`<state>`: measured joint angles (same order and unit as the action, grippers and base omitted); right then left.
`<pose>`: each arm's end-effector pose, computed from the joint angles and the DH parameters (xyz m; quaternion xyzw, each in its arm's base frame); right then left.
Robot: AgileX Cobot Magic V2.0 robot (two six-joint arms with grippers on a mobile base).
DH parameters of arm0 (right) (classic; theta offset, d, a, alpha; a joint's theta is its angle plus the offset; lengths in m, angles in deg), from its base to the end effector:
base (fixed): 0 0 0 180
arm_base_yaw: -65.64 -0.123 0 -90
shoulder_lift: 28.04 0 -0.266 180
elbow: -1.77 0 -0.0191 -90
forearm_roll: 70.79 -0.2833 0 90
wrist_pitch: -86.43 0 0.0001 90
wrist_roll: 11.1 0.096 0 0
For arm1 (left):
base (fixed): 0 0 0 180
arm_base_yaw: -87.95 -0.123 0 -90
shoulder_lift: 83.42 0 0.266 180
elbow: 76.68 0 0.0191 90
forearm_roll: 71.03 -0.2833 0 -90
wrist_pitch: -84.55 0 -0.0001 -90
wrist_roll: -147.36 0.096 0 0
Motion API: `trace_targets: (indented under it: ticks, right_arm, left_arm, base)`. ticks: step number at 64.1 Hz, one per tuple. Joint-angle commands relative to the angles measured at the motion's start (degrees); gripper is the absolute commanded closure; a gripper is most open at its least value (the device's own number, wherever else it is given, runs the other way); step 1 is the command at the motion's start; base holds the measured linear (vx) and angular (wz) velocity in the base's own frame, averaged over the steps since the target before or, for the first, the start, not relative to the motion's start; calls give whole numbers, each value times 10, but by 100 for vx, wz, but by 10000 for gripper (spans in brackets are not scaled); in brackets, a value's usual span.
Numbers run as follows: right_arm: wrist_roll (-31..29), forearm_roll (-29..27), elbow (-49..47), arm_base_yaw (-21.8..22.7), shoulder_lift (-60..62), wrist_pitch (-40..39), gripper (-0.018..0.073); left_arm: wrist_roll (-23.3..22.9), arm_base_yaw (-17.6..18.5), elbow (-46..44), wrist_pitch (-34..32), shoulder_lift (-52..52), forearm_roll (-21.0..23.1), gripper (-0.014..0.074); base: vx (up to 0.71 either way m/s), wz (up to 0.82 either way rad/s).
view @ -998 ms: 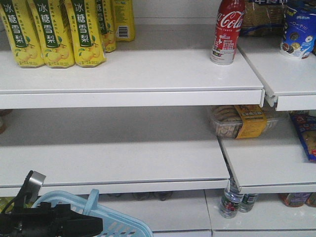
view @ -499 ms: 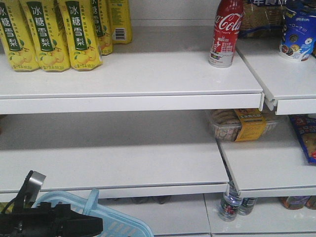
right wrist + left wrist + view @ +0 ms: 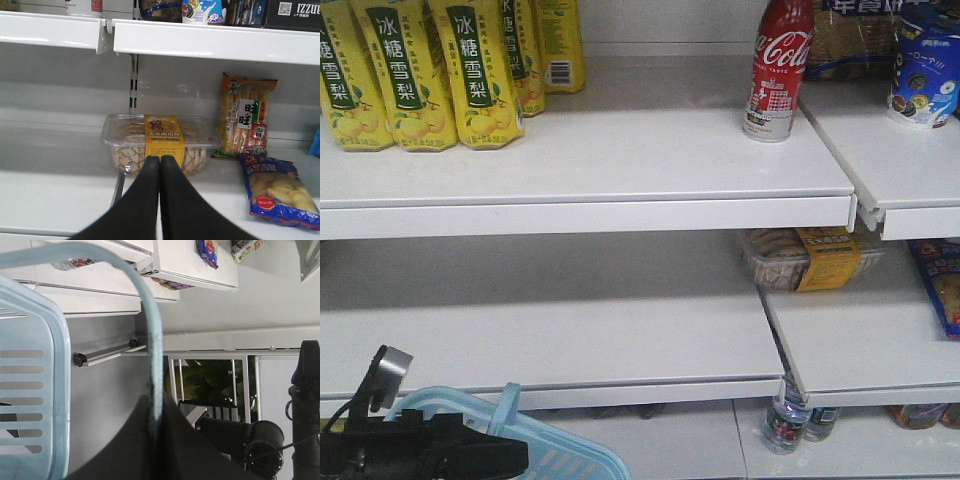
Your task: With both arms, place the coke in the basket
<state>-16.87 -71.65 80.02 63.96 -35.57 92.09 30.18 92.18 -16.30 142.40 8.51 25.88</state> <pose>0.1133 0.0035 0.1952 -0.0417 0.7147 -0.0192 0.6979 0.1841 -0.0946 0.1191 -0.0868 0.8322 -0.5329 0.1260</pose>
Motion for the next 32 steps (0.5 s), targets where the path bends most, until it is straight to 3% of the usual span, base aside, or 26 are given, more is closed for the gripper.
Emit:
trace_targets:
  ticks: [1,32]
  right_arm:
    - [-3,1,4,0,5,-45,569]
    - [-3,1,4,0,5,-45,569]
  left_arm:
    - [3,2,-9,43,14,49,603]
    - [3,2,-9,43,14,49,603]
  base:
    - [2,0]
    - [1,0]
